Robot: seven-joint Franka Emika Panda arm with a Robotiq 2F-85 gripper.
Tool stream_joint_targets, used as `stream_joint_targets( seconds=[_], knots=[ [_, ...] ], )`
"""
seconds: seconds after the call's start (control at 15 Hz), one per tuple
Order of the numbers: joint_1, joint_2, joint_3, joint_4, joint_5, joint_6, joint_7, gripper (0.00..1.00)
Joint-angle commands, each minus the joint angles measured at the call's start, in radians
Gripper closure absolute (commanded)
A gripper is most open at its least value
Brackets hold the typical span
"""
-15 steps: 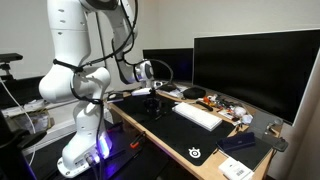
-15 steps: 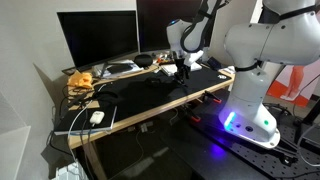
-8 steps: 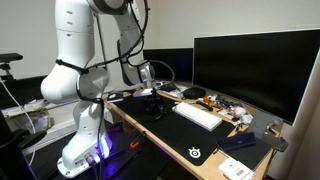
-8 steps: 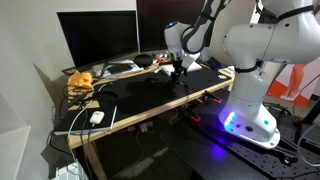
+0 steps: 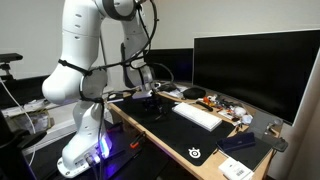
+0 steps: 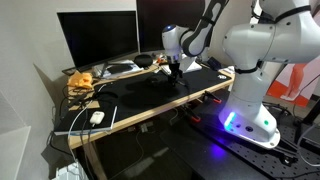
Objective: Pick the pen from the bottom right side of the table and place it on the black mat
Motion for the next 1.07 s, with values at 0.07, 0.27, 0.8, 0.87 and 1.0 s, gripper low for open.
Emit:
stream_joint_targets(
  seconds=[0.07, 0.27, 0.8, 0.87, 1.0],
  knots=[
    [-0.133, -0.069, 0.116, -0.005, -0.134, -0.018, 0.076, 0.0],
    [-0.212, -0.1, 0.166, -0.015, -0.186, -0.015, 0.08, 0.0],
    [-0.397, -0.138, 0.266, -0.047, -0.255, 0.007, 0.078, 0.0],
    [-0.373, -0.158, 0.253, -0.029, -0.243, -0.024, 0.051, 0.0],
    [-0.396, -0.159, 0.264, -0.035, -0.244, -0.019, 0.05, 0.0]
  ],
)
